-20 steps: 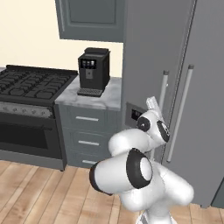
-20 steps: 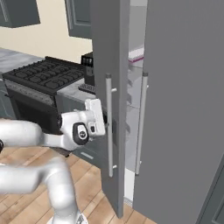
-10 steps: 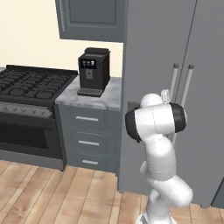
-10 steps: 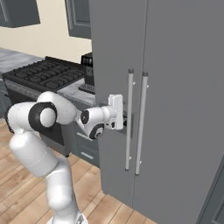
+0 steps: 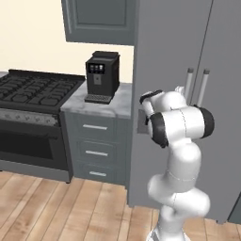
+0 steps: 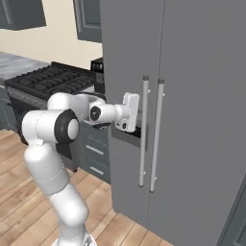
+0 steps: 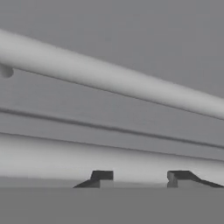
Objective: The ice cube tray has been filled with water. Take the tray and place it in the freezer to make ice. Close the freezer door after placing the tray.
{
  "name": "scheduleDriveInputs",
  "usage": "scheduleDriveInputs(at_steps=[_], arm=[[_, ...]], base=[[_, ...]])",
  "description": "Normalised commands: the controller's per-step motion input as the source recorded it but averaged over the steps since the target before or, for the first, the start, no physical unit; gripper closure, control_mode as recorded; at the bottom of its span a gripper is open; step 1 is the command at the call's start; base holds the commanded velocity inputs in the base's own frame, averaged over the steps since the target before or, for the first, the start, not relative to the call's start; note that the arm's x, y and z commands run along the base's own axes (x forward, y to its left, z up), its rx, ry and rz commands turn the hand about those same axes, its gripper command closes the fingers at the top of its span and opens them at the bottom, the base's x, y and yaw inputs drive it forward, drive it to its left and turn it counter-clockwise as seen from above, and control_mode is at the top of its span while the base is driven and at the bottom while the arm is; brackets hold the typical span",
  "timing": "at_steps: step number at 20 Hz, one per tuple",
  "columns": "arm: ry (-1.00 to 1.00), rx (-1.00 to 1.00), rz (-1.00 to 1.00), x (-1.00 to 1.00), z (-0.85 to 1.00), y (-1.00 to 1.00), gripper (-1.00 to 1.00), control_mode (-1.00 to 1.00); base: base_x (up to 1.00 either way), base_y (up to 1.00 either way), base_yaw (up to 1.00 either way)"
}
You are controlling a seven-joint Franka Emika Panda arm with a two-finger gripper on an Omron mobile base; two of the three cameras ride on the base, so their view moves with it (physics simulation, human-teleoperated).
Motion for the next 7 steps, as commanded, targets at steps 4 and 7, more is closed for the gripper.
scheduleDriveInputs(at_steps=[4,7], arm=[[-0.01,0.10,0.00,0.17,0.17,-0.49,-1.00,-1.00],[-0.06,0.05,0.00,0.00,0.28,-0.35,-1.00,-1.00]], base=[[0.00,0.00,0.00],[0.00,0.00,0.00]])
